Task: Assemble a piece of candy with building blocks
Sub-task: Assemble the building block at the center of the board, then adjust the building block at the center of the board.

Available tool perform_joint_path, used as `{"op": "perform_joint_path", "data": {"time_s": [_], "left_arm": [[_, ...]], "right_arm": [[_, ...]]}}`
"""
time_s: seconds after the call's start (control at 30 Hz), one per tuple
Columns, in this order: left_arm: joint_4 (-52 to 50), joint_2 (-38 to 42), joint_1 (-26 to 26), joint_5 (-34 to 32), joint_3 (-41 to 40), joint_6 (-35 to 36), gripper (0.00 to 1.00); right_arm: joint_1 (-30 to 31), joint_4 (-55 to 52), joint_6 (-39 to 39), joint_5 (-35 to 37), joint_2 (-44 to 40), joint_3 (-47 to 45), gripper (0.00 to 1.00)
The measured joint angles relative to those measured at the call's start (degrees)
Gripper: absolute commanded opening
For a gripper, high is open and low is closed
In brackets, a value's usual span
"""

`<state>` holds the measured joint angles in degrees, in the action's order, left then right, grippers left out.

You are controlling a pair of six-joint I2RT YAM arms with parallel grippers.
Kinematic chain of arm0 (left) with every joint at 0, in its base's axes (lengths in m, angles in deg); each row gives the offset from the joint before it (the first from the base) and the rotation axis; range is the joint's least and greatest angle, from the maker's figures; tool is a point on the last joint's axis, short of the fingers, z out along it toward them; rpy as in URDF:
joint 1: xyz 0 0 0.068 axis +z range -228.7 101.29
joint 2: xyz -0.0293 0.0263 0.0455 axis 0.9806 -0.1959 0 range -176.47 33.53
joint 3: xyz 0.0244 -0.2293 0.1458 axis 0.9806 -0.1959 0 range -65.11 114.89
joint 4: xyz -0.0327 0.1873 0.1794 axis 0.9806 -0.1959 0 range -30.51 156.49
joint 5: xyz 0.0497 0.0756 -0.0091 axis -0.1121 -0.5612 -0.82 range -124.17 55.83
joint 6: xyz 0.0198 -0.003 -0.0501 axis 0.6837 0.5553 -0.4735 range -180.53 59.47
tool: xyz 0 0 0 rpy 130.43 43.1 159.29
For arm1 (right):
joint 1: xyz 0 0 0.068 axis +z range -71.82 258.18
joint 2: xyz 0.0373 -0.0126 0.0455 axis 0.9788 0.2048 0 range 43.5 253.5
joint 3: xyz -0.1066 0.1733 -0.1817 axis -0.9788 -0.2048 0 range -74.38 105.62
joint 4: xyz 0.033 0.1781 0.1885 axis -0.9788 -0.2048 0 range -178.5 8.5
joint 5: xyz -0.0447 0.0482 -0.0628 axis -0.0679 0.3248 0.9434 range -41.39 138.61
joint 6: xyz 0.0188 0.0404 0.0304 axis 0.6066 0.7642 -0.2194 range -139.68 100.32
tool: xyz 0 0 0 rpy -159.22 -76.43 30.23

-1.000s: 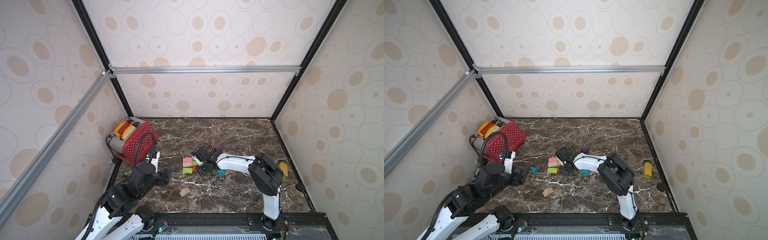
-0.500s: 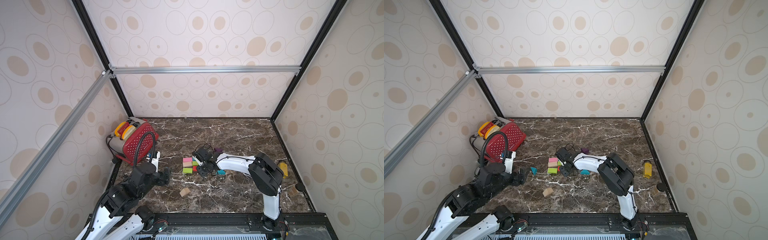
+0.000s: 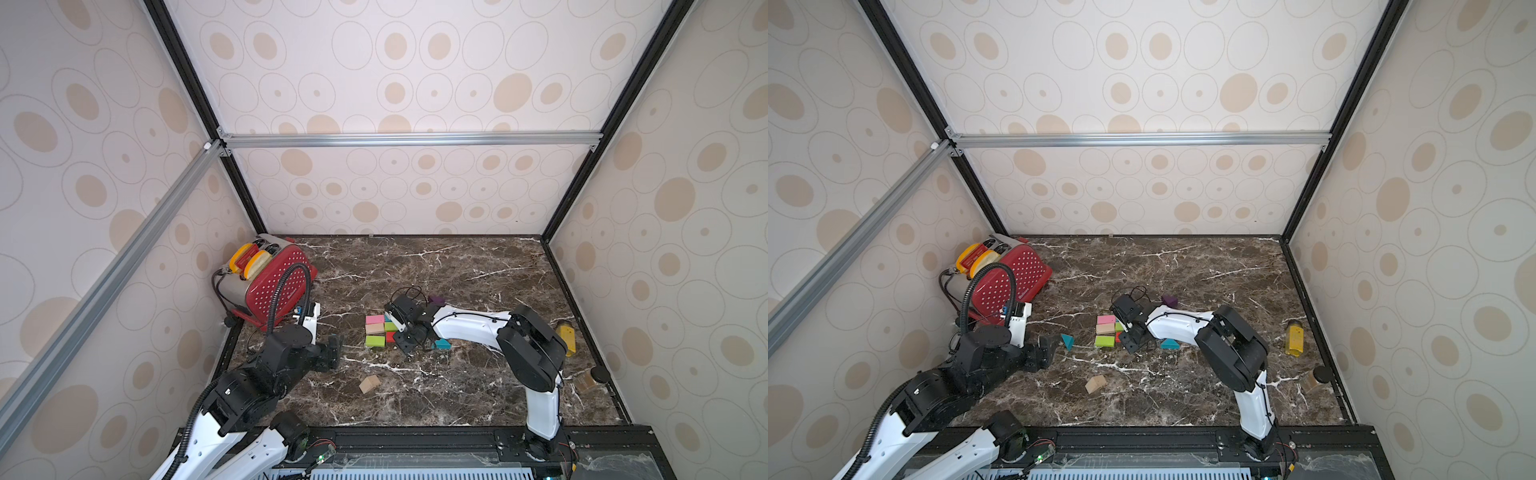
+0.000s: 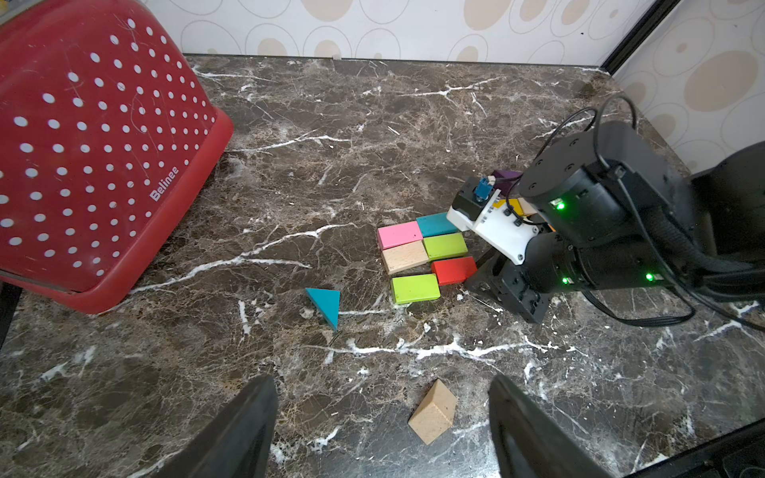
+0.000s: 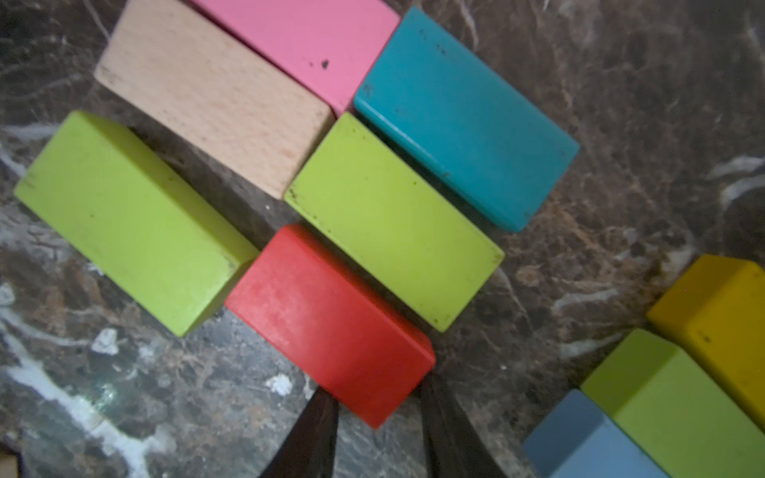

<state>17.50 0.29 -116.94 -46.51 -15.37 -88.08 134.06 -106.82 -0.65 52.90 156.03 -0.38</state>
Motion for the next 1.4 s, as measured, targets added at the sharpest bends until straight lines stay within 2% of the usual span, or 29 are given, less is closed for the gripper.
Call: {"op": "perform_joint_path", "data": {"time_s": [0.23,0.37,0.53,0.7,0.9,1.07,1.4], "left_arm": [[0.0,0.04,0.0,-0.07,0.0,0.0,0.81],[-0.02,0.66,0.0,-0.7,0.0,-0.02,0.81],[-0.02,1.99,0.0,-1.31,0.0,-0.04,0.81],[-0.02,2.03,0.0,-1.73,-0.02,-0.04,0.81],[-0.07,2.03,0.0,-2.25,0.0,-0.07,0.81],[-0.09,2.03,0.0,-2.29,-0.02,-0.07,0.81],[-0.09,2.03,0.0,-2.29,-0.02,-0.07,0.81]], "right_arm": [[0.0,-0.87,-0.61,0.33,-0.46,0.31,0.39],[0.2,-0.15,-1.42,-2.12,-4.42,-1.46,0.39],[3.1,2.56,-7.34,-6.58,-7.61,-1.68,0.39],[5.11,2.38,-14.23,-8.46,-3.89,2.97,0.39],[5.95,0.68,-20.24,-5.73,2.71,10.05,0.41],[6.67,-0.66,-23.76,-3.39,4.85,10.82,0.45],[8.22,-2.16,-27.21,1.86,7.91,13.49,0.46]]}}
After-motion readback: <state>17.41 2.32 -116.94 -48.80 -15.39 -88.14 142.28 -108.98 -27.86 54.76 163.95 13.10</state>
